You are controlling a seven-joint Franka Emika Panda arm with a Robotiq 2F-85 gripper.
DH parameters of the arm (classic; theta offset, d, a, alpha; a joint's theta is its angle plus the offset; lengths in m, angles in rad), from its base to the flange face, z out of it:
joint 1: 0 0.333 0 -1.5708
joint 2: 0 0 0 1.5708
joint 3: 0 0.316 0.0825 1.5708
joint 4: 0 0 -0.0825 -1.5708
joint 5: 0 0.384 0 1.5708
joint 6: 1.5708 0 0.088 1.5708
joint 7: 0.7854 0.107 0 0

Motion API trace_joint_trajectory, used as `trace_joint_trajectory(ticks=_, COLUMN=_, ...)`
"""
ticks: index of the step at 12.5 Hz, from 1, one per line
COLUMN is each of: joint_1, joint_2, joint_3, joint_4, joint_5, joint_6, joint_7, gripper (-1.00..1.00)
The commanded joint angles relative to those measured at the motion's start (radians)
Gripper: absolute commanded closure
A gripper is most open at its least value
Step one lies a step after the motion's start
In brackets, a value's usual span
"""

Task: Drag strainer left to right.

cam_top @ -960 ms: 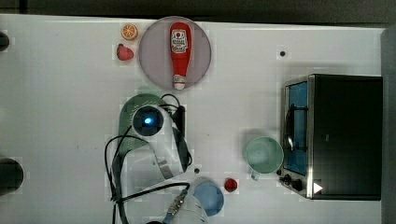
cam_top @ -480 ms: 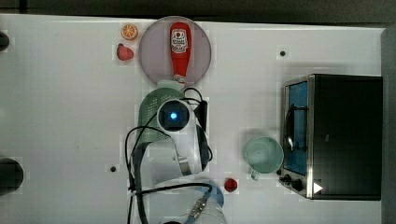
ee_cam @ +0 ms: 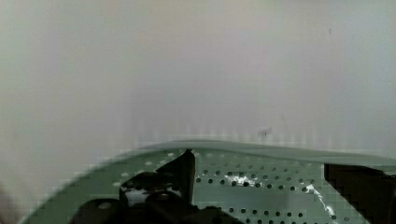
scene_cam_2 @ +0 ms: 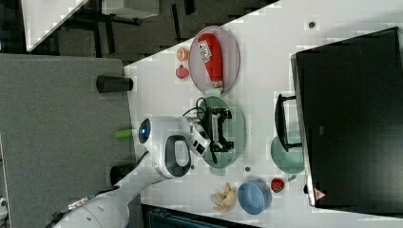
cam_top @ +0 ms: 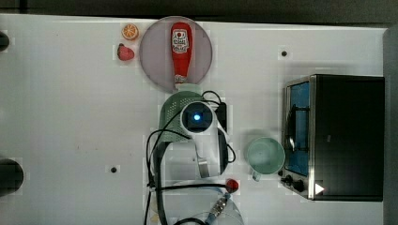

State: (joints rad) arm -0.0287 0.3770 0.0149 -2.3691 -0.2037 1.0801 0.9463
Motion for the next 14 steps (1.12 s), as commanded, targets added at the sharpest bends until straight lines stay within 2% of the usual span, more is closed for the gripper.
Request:
trace_joint_trajectory(ticks=1, joint_1=-0.026, joint_2=-0.011, joint_3=-0.052, joint_4=0.019, joint_5=-0.002, joint_6=0.0, joint_7=-0.108, gripper=-1.0)
trace_joint_trajectory(ticks=11, joint_1=-0.026, joint_2=-0.01, joint_3=-0.156, joint_4=0.02, joint_5=0.0, joint_6=0.005, joint_7=-0.241, gripper=-1.0)
trace_joint_trajectory(ticks=14, joint_1=-0.024, joint_2=-0.027, joint_3=-0.147, joint_4=0.019, joint_5=0.0, joint_6=0.005, joint_7=-0.259, gripper=-1.0)
